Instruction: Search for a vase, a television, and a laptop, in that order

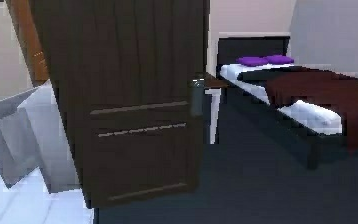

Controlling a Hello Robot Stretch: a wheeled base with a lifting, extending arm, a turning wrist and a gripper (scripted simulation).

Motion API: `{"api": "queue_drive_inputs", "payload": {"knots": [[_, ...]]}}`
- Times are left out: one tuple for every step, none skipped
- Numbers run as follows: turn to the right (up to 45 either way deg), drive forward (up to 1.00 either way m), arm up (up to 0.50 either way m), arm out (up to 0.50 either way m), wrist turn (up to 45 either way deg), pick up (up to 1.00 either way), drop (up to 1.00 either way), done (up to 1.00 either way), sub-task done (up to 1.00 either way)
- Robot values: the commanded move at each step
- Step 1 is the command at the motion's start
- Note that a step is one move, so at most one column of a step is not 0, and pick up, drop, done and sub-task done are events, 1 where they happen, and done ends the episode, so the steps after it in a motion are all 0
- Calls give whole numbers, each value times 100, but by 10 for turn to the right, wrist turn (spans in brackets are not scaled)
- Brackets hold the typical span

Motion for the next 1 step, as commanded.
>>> {"api": "queue_drive_inputs", "payload": {"knots": [[-120, 0, 0, 0, 0, 0, 0, 0, 0]]}}
